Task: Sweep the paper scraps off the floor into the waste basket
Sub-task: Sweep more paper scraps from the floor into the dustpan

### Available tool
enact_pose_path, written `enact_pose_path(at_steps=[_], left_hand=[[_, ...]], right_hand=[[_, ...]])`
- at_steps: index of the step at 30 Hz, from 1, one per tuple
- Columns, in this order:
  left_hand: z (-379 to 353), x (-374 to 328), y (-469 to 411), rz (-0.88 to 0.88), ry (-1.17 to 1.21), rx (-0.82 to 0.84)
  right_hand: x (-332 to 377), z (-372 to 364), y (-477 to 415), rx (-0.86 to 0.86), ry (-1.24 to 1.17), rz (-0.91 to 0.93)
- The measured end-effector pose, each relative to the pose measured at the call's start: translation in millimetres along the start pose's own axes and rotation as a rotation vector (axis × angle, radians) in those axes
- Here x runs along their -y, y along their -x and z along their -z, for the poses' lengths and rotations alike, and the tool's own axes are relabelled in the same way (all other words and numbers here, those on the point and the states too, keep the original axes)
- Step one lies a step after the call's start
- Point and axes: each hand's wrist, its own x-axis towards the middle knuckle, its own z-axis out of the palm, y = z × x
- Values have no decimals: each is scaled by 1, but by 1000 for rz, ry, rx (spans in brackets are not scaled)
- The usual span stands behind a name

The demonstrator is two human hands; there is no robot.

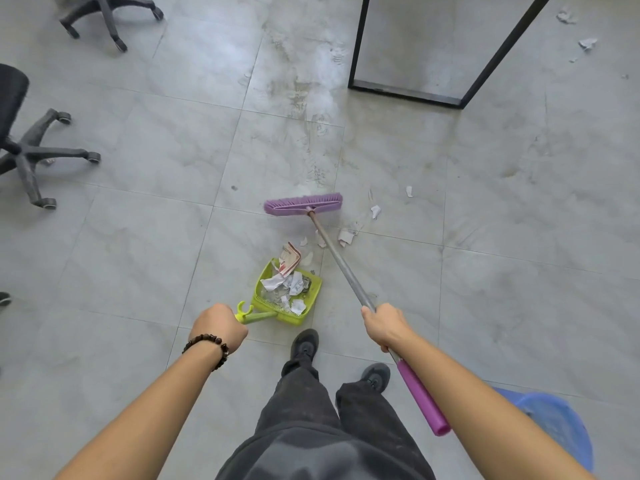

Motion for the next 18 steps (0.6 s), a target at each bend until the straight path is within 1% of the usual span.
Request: enact_pose_path(at_steps=[2,4,6,10,13,15,18], left_hand=[[-1,1,-1,0,-7,-4],[-2,4,-1,0,-10,-14],[-3,6,1,2,-5,-18],[-3,4,0,-9,1,-24],[-2,0,-1,-13,-10,-15],[-1,0,-2,-12,-7,-20],[-1,1,-3,-30,-20,-18]], right_hand=[[11,-6,-15,-1,12,46],[18,-12,-26,10,80,88],[17,-17,-28,33,152,81],[-21,-38,-11,82,233,41],[-52,-34,12,142,147,23],[-61,-19,24,197,2,35],[-71,-6,39,180,-142,23]])
